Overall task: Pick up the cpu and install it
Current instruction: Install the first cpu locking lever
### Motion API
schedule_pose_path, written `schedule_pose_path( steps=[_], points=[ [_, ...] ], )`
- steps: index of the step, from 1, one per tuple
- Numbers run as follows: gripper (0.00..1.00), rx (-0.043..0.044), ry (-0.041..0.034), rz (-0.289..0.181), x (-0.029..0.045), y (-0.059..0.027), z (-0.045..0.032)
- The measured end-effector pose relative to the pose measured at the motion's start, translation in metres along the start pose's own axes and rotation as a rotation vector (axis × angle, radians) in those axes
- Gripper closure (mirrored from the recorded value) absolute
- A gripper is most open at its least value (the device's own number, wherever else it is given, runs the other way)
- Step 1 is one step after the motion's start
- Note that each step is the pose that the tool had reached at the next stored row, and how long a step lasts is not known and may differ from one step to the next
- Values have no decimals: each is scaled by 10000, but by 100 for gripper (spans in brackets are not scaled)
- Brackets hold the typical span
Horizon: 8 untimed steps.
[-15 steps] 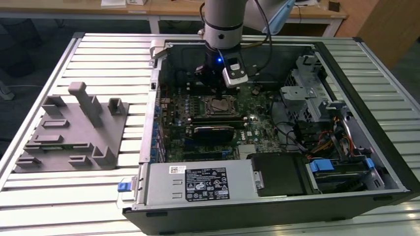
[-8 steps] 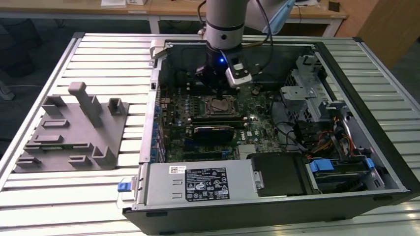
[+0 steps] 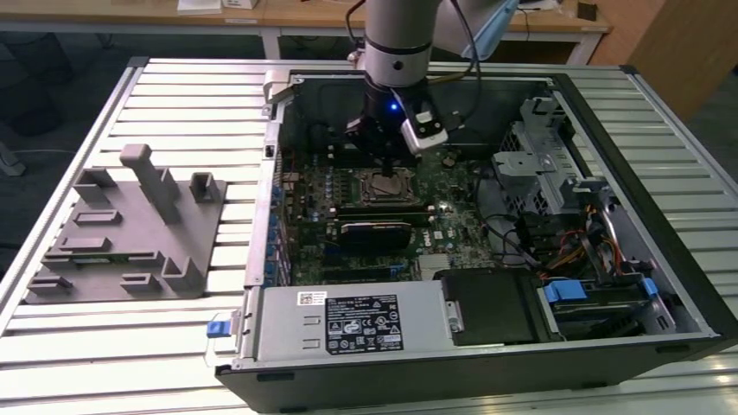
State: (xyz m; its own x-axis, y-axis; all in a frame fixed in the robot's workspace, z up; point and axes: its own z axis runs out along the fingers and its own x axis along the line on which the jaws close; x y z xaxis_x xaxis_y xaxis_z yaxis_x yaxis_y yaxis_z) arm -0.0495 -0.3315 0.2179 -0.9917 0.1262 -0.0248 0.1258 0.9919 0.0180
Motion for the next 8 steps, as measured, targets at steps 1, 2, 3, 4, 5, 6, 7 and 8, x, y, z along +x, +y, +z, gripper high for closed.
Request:
schedule_pose_path(
  steps=[1, 2, 3, 4, 5, 6, 7, 8],
  points=[
    [89, 1, 1, -1, -3, -16, 0],
    [89, 1, 2, 0, -6, -34, 0],
    [89, 1, 4, 0, -8, -53, 0],
    [89, 1, 5, 0, -11, -72, 0],
    [89, 1, 5, -1, -13, -88, 0],
    [89, 1, 5, -2, -15, -100, 0],
    [89, -2, 5, -3, -16, -109, 0],
    [89, -3, 4, -4, -16, -110, 0]
  ],
)
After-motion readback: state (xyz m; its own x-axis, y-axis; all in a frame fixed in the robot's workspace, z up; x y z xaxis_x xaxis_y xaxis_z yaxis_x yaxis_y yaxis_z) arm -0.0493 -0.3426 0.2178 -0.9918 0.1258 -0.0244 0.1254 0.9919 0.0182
